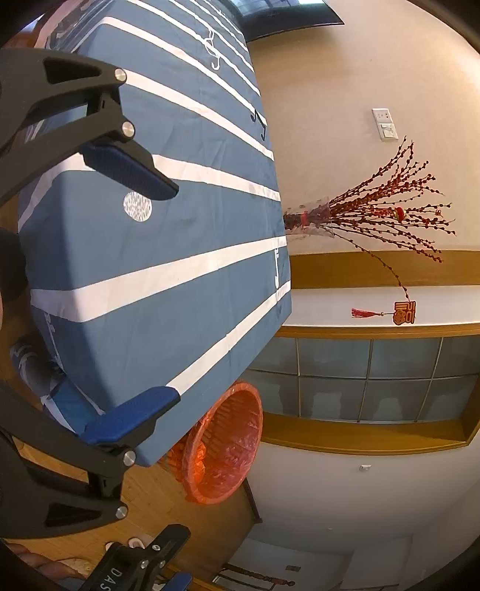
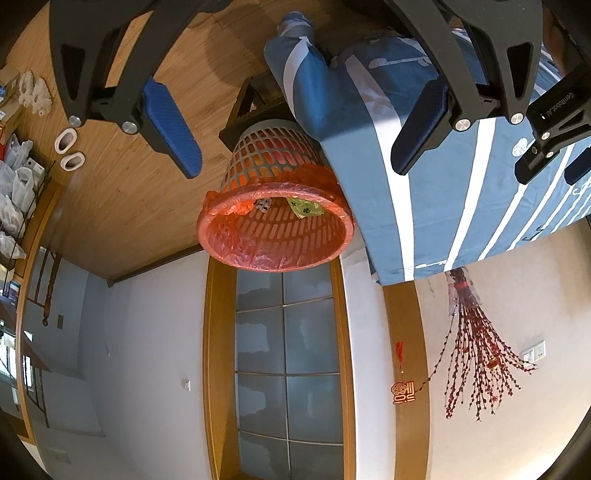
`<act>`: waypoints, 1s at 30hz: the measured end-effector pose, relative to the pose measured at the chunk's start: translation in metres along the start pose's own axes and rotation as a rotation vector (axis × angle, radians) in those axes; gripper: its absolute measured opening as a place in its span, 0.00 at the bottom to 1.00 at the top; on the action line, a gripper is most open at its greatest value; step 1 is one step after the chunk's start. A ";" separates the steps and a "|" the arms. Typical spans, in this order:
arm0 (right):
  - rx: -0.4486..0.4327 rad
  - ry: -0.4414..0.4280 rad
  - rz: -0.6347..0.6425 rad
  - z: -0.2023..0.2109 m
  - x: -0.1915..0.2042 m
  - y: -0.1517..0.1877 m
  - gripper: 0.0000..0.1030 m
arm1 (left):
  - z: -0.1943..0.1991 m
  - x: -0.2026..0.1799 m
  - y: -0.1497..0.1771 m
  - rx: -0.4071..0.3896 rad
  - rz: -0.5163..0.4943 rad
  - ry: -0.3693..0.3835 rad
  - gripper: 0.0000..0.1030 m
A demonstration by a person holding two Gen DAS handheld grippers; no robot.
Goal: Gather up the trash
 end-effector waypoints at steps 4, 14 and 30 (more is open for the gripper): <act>0.001 0.000 -0.001 0.000 0.000 0.000 0.98 | 0.000 0.000 0.000 0.001 0.002 0.000 0.96; -0.001 -0.006 0.005 -0.001 0.001 0.001 0.98 | 0.000 0.000 0.001 0.003 0.010 0.004 0.96; 0.005 -0.012 0.008 -0.002 0.000 0.001 0.98 | -0.003 0.001 0.002 0.012 0.013 0.008 0.96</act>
Point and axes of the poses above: each gripper's, at about its wrist camera, not at the fingertips, and z roughly against the way its jaws point, x to its left, y to its underside, the point moved 1 cm from there along -z, roughly the way its jaws point, and after that the axes turned 5 degrees about z, right-handed, at the moved point
